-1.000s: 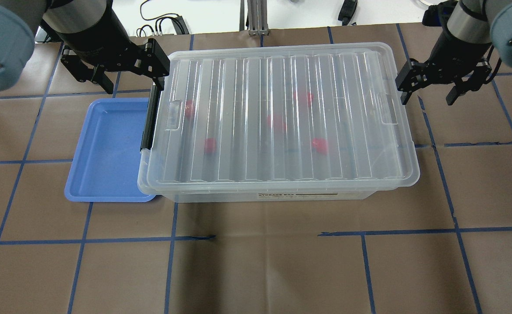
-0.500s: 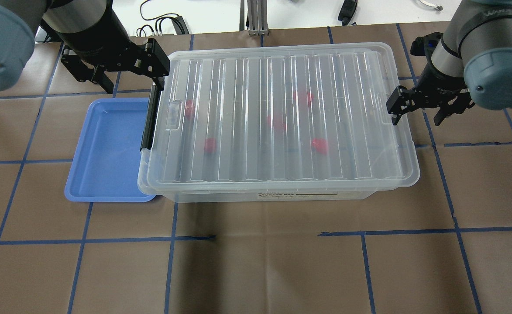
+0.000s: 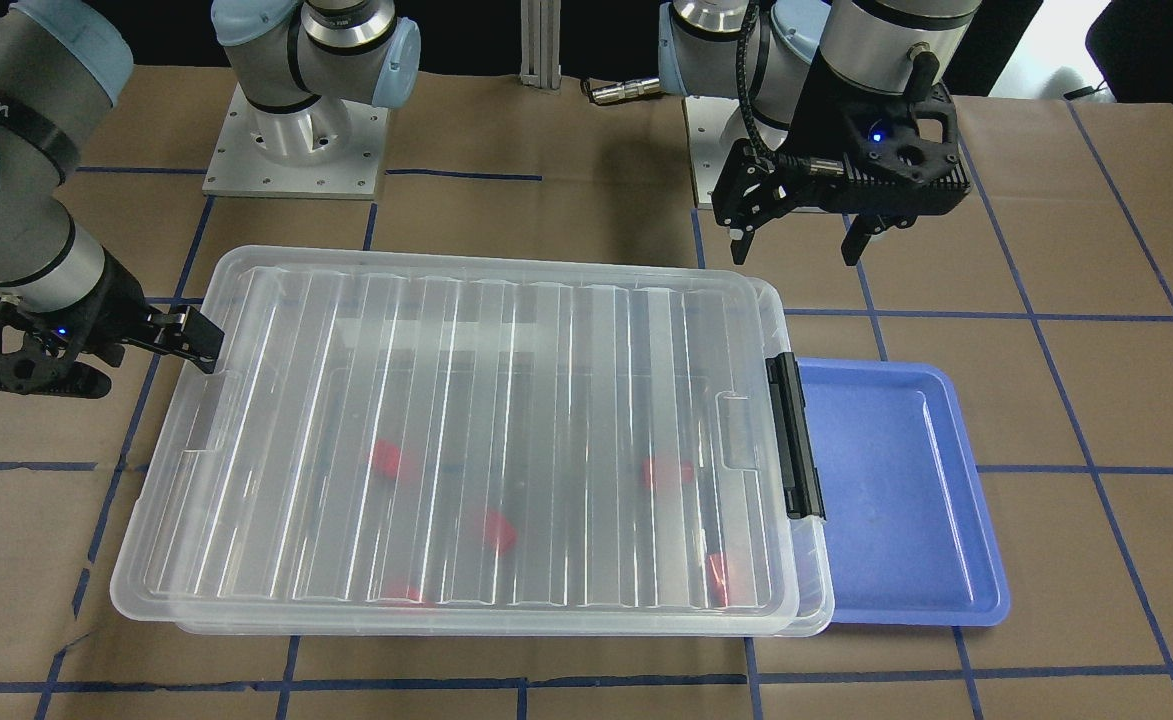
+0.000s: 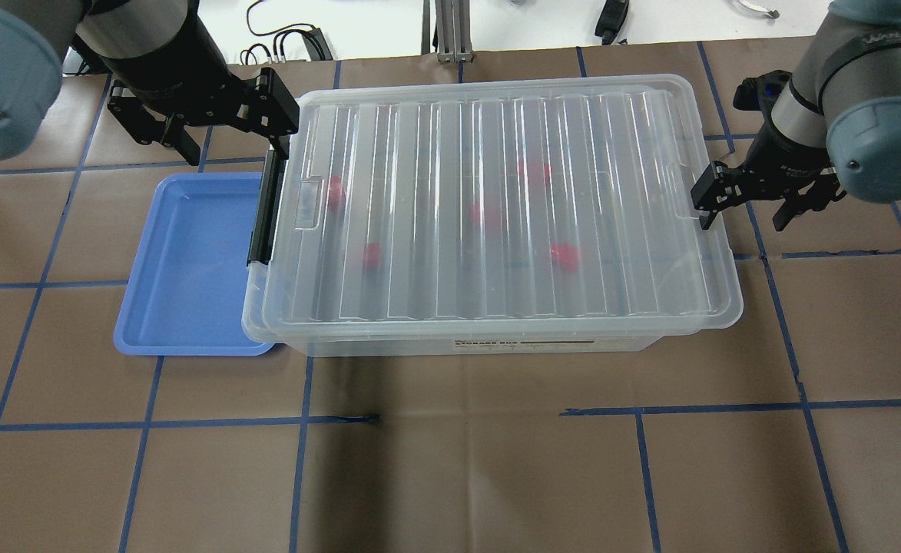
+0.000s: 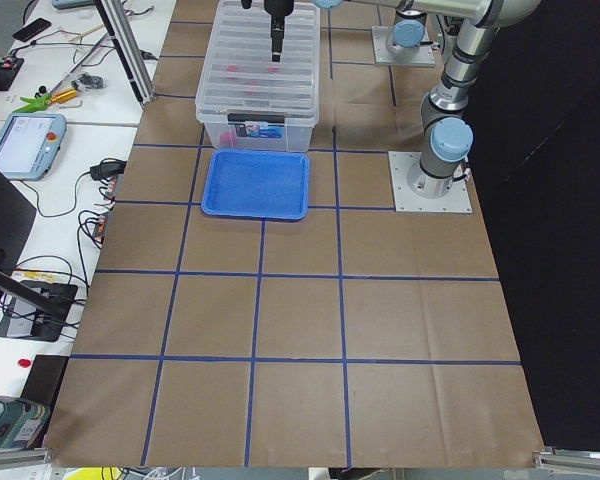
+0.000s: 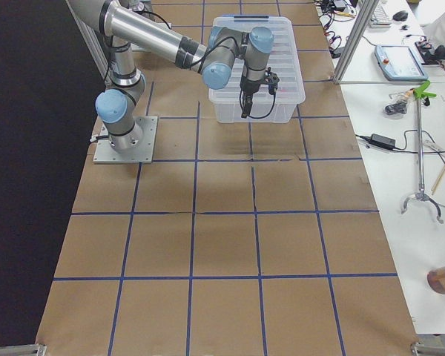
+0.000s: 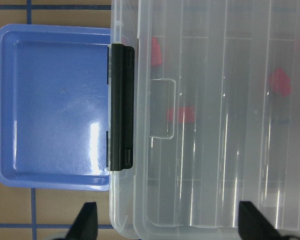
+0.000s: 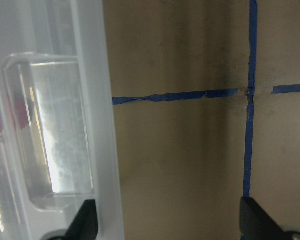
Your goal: Place red block in blue tray from box
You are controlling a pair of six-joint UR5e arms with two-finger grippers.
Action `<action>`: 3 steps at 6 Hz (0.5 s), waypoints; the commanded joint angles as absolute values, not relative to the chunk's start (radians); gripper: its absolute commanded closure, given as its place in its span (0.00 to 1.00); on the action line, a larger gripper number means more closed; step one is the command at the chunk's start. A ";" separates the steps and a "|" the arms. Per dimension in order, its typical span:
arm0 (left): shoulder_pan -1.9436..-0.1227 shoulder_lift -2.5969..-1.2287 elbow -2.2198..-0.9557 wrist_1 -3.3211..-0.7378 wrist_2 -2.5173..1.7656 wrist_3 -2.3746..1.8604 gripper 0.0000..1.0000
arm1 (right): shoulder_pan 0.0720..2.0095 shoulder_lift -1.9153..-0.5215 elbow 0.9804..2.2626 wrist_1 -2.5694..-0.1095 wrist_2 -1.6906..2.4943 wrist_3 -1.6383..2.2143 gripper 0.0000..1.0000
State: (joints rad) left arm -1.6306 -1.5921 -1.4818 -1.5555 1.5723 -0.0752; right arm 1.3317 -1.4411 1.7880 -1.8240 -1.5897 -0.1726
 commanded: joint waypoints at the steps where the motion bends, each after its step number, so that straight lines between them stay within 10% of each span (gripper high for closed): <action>1: -1.629 -1.591 -1.482 -1.555 1.572 -0.075 0.02 | 1.316 -1.440 1.786 -1.827 -1.598 -0.189 0.00; 3: -1.629 -1.592 -1.482 -1.555 1.572 -0.075 0.02 | 1.313 -1.437 1.787 -1.889 -1.653 -0.240 0.00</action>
